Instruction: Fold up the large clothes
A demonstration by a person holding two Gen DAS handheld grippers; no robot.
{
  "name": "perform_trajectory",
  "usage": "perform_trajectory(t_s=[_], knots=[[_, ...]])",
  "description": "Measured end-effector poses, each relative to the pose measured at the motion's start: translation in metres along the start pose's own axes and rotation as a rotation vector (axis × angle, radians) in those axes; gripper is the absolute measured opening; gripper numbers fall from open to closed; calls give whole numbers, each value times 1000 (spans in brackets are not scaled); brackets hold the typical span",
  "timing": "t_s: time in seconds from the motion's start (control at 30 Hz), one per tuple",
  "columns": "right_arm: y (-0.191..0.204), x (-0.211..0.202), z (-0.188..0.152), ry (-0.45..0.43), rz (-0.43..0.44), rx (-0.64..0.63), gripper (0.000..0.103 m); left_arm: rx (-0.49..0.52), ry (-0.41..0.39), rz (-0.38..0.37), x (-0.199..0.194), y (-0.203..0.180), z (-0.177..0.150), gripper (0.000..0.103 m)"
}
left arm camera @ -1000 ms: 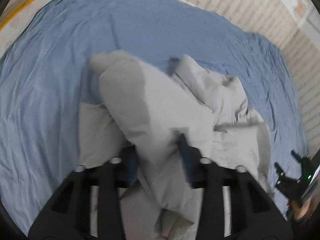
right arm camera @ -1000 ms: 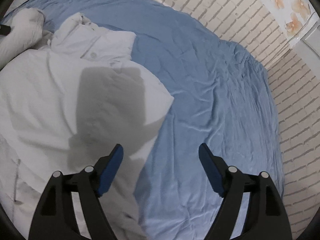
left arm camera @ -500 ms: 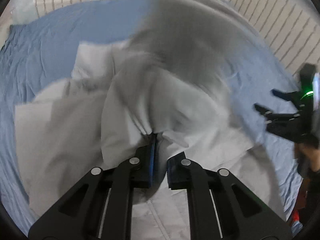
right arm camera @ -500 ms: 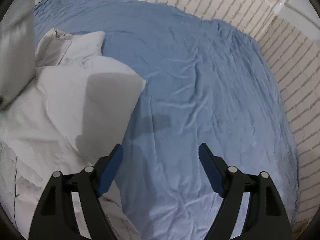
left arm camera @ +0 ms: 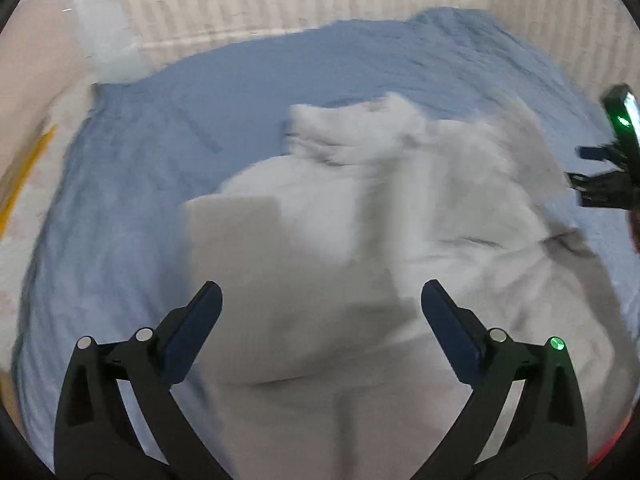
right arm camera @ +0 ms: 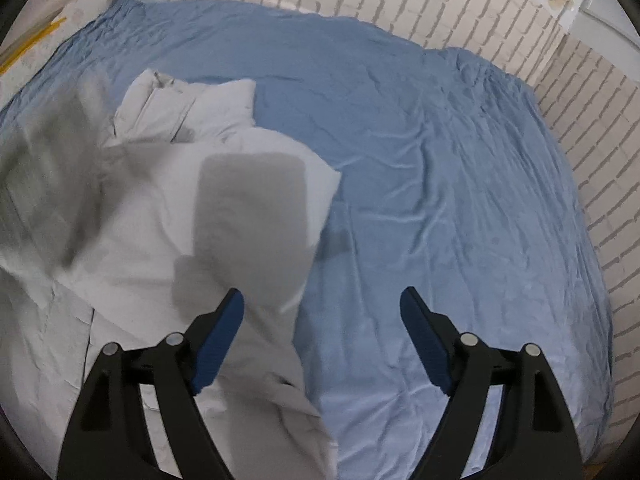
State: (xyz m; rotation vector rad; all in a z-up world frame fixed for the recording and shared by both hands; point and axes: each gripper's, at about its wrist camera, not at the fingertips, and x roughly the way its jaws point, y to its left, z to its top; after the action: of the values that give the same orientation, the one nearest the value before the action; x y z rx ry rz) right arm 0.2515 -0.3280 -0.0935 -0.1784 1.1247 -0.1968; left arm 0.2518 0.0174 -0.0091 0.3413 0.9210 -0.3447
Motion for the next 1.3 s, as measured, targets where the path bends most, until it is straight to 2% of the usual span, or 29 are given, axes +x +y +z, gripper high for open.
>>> perform_trajectory(t_s=[0.1, 0.27, 0.3, 0.43, 0.53, 0.6, 0.63, 0.67, 0.77, 0.83, 0.93, 1.0, 1.07, 1.13, 1.17, 1.23, 1.3], knots=[[11, 0, 0, 12, 1, -19, 81, -60, 38, 84, 20, 35, -6, 100], [19, -8, -6, 28, 22, -6, 81, -201, 148, 121, 67, 87, -23, 100], [20, -11, -7, 27, 46, 9, 81, -226, 167, 111, 74, 91, -27, 100], [28, -21, -12, 21, 188, 92, 81, -233, 127, 109, 74, 86, -34, 100], [45, -7, -14, 84, 325, 151, 79, -221, 121, 109, 75, 77, -39, 100], [61, 8, -16, 117, 370, 174, 68, -221, 114, 115, 71, 75, -42, 100], [66, 15, -18, 132, 383, 189, 47, -224, 113, 117, 71, 74, -42, 100], [71, 22, -19, 145, 416, 214, 39, -228, 113, 120, 69, 72, -42, 100], [81, 22, -16, 111, 392, 196, 24, -227, 101, 127, 63, 67, -44, 100], [79, 11, -12, 71, 362, 165, 18, -211, 92, 147, 61, 62, -42, 100], [55, -18, 6, -34, 268, 150, 17, -202, 77, 146, 53, 60, -38, 100], [33, -28, 19, -63, 216, 163, 14, -200, 69, 142, 49, 58, -34, 100], [12, -23, 27, -47, 175, 177, 13, -200, 63, 138, 47, 57, -31, 100], [-1, -3, 28, 21, 142, 180, 13, -208, 71, 133, 48, 56, -29, 100], [-11, 8, 23, 42, 64, 185, 15, -214, 77, 126, 49, 57, -30, 100], [-23, 21, 13, 83, -11, 177, 17, -230, 103, 106, 51, 56, -29, 100], [-33, 17, -1, 62, 36, 230, 18, -243, 120, 81, 50, 52, -26, 100]])
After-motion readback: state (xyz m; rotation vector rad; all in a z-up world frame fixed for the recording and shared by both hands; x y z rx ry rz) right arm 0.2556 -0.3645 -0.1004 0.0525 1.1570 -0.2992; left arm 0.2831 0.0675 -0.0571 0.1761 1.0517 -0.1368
